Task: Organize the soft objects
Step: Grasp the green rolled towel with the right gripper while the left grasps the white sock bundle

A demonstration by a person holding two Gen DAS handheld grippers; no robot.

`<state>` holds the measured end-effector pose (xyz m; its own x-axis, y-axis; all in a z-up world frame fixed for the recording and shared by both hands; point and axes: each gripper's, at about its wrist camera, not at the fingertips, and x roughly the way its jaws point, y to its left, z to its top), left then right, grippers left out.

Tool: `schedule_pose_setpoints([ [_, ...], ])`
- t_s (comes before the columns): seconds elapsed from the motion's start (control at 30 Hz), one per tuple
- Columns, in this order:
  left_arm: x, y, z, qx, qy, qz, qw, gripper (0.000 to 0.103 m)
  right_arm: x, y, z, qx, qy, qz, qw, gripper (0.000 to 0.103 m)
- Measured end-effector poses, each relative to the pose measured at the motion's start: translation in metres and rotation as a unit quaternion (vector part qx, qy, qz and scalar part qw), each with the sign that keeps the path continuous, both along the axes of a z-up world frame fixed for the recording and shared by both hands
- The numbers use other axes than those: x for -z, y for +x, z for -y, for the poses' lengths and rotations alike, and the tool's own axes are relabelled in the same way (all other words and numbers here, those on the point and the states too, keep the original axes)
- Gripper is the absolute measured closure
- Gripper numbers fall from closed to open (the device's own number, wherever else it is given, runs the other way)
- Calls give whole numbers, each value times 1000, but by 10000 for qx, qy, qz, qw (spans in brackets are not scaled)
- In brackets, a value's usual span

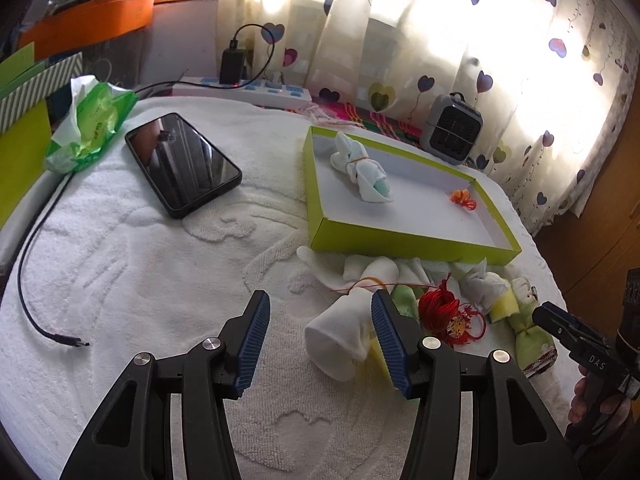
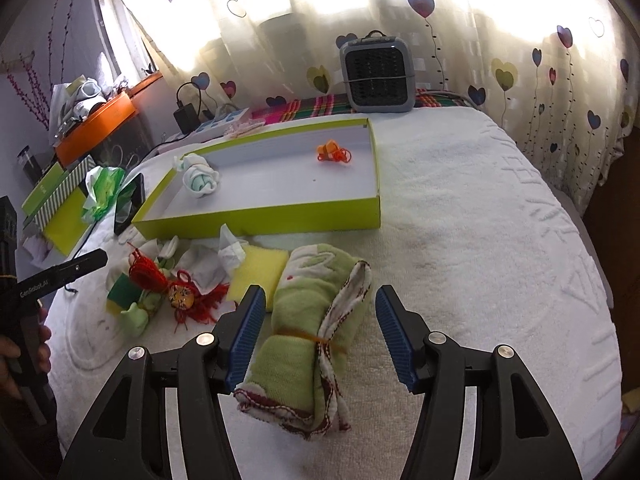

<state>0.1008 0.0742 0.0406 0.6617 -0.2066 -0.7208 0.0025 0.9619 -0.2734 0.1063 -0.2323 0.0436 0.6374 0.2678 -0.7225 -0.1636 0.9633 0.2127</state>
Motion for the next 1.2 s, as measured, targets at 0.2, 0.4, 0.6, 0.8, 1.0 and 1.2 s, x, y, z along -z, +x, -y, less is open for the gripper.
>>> schedule_pose_setpoints([
  [0.2, 7, -1, -5, 16, -114, -71, 9999, 50, 8, -3, -5, -10, -5, -128, 9999, 43],
  [0.4, 11, -3, -7, 95, -257, -105, 9996, 50, 15, -4, -11, 2, -114, -233, 9997, 42],
  [0.6, 12, -1, -4, 204, -298, -137, 9993, 50, 22, -2, -14, 13, -100, -377, 9992, 42],
  [0.8, 11, 3, 3, 371, -202, -132, 9990, 50, 23, -4, -14, 63, -110, -347, 9993, 42],
  [1.0, 9, 12, 12, 585, 33, -138, 9982, 50, 21, -6, -13, 82, -160, -278, 9995, 52],
  [1.2, 13, 24, 19, 615, 267, -298, 9973, 50, 19, -7, -11, 106, -109, -228, 9996, 61],
])
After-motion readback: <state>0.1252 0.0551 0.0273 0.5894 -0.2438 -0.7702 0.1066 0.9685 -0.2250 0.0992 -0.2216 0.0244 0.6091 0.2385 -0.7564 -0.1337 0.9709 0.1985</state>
